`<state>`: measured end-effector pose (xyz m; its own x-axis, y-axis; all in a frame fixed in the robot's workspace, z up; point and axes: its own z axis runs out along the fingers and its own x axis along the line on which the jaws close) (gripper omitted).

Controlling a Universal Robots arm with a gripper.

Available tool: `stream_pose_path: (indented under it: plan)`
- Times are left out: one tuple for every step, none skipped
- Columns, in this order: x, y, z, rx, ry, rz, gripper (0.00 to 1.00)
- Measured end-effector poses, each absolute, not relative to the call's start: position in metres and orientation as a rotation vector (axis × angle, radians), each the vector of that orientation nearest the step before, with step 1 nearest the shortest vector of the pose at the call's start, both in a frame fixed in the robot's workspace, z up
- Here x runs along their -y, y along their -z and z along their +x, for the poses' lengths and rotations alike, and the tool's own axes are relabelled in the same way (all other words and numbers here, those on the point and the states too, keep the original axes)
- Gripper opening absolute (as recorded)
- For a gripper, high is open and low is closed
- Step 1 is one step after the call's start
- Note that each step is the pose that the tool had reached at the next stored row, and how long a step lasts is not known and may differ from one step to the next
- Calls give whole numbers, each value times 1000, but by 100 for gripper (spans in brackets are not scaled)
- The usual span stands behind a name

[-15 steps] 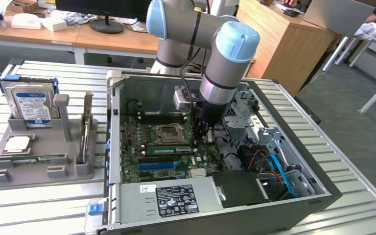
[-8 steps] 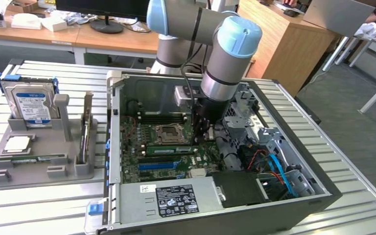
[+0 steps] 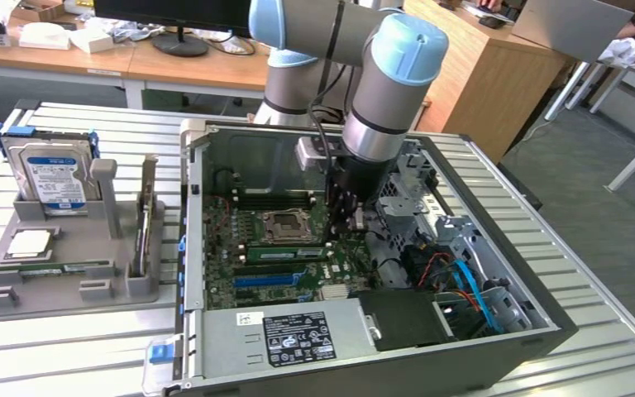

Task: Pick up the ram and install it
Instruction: 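Press down the ram until it locks into place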

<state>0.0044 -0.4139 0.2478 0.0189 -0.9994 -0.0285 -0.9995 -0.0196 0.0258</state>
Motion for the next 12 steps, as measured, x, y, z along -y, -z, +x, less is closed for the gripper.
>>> stream_pose_path:
  plan:
    - [414,-249,4,-2198,-60,-2241,10]
    - [414,-249,4,-2198,-60,-2241,10]
    - [414,-249,4,-2198,-61,-2241,10]
    - [414,-249,4,-2198,-61,-2241,10]
    - [414,-249,4,-2198,-61,-2241,10]
    - [414,-249,4,-2198,-60,-2241,10]
    - [414,-249,4,-2198,-60,-2241,10]
    - [414,-249,4,-2198,-60,-2241,10]
    - [414,-249,4,-2198,-60,-2241,10]
    - [414,-249,3,-2198,-60,-2241,10]
    - [414,-249,2,-2198,-60,-2241,10]
    - [414,-249,0,-2198,-60,-2241,10]
